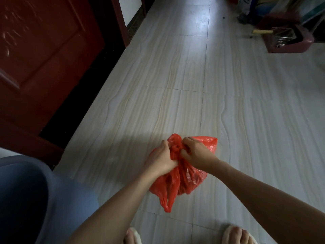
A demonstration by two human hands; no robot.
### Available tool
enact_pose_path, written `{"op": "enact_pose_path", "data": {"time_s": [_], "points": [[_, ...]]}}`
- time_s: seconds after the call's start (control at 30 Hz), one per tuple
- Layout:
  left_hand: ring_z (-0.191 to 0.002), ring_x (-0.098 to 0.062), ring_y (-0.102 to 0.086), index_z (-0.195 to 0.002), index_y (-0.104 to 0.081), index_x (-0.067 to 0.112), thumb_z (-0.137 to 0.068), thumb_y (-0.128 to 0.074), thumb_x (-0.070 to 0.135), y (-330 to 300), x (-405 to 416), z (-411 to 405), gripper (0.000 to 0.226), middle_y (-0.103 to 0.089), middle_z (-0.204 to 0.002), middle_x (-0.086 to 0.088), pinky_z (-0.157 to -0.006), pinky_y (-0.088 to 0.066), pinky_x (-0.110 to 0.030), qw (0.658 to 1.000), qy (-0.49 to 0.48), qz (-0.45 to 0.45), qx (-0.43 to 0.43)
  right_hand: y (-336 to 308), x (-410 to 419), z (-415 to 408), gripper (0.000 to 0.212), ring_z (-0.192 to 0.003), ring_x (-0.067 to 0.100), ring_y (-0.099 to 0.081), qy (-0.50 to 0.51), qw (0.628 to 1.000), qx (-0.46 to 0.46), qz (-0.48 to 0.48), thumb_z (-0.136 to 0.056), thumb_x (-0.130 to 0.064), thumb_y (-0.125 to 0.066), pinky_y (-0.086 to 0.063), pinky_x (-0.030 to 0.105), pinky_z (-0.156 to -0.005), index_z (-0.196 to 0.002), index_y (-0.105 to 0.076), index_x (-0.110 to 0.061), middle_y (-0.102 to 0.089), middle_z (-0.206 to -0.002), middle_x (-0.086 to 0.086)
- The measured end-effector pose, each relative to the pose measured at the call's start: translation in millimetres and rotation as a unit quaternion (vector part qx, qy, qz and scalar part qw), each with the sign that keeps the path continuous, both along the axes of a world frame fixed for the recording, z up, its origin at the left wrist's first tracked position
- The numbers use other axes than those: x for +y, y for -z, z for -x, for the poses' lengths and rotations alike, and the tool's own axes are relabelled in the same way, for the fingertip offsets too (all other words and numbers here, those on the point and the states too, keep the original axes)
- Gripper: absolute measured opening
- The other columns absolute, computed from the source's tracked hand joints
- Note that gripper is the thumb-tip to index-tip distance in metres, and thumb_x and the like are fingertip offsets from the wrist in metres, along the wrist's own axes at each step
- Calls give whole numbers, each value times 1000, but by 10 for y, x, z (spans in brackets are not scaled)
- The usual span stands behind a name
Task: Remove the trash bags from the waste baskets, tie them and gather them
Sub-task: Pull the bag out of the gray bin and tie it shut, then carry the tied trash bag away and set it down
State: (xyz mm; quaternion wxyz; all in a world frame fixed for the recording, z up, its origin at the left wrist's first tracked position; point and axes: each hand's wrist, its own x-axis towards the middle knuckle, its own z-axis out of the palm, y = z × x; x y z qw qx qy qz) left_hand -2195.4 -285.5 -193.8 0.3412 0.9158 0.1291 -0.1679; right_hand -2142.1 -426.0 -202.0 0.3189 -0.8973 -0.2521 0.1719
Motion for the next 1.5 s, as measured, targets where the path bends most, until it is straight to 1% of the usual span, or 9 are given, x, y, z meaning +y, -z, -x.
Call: {"op": "enact_pose_path", "data": {"time_s": [0.17, 0.3, 0.37, 0.5, 0.7, 0.83, 0.97, 1.2, 1.5], "points": [[-101, -34, -59, -117, -43, 13, -91, -34, 15, 27, -50, 67, 27, -54, -118, -8, -77, -44, -41, 965, 74, -212, -138, -14, -146, -68, 17, -81, 24, -54, -50, 989, -106, 94, -89, -24, -40, -31, 28, -64, -77, -44, -13, -57, -82, 7], [-99, -36, -64, -132, -30, 14, -90, -31, 9, 54, 104, 109, 43, -66, -110, -12, -79, -46, -40, 927, 123, -343, -92, -23, -269, -84, 30, -95, 27, -58, -93, 974, -150, 146, -90, -32, -33, -40, 33, -79, -93, -53, -11, -65, -97, 11], [-89, -33, -68, -132, -38, 16, -84, -37, 5, 47, 232, 131, 49, -71, -93, -13, -74, -49, -35, 910, 153, -368, -117, -55, -324, -111, 31, -101, 28, -57, -115, 963, -163, 179, -92, -34, -34, -40, 36, -89, -101, -53, -11, -64, -105, 10], [-33, -18, -58, -86, -73, 15, -47, -66, 16, 1, 364, 126, 40, -57, -36, -4, -33, -39, -18, 841, 205, -472, -168, -120, -475, -170, 29, -101, 27, -57, -128, 956, -182, 193, -91, -31, -37, -41, 35, -86, -106, -52, -10, -62, -108, 8], [-100, -36, -64, -141, -22, 13, -89, -32, 11, 487, 400, -43, 53, -68, -106, -14, -81, -47, -38, 903, 187, -381, -70, 18, -551, -285, 30, -99, 24, -55, -126, 963, -130, 199, -91, -29, -34, -45, 35, -78, -109, -52, -12, -60, -100, 4], [-79, -31, -70, -131, -46, 14, -80, -24, 11, 609, 501, -208, 56, -72, -86, -14, -68, -52, -33, 898, 190, -385, -97, 149, -421, -458, 25, -87, 27, -58, -111, 973, -75, 185, -90, -28, -37, -43, 33, -69, -97, -53, -11, -59, -90, 5], [-112, -31, -55, -135, -36, 16, -91, -31, 28, 506, 694, -206, 45, -55, -126, -11, -88, -41, -36, 960, 153, -231, 28, 43, -230, -415, 19, -67, 22, -55, -17, 990, 88, 106, -85, -24, -43, -47, 37, -65, -80, -55, -10, -59, -74, 5], [-114, -31, -54, -128, -48, 19, -82, -60, 34, -617, 654, -121, 50, -58, -123, -11, -93, -43, -38, 989, 58, -135, 18, -545, -286, -182, 34, -67, 22, -45, 205, 943, 237, 116, -84, -18, -51, -30, 26, -57, -53, -36, -19, -41, -56, -3], [-126, -29, -44, -136, -38, 14, -92, -46, 29, -3273, -303, -442, 47, -43, -138, -13, -103, -38, -41, 988, 30, -50, 143, -3184, -1018, -384, 18, -70, 24, -54, 304, 902, 279, 129, -86, -20, -45, -40, 29, -60, -71, -50, -12, -53, -69, 4]]}}
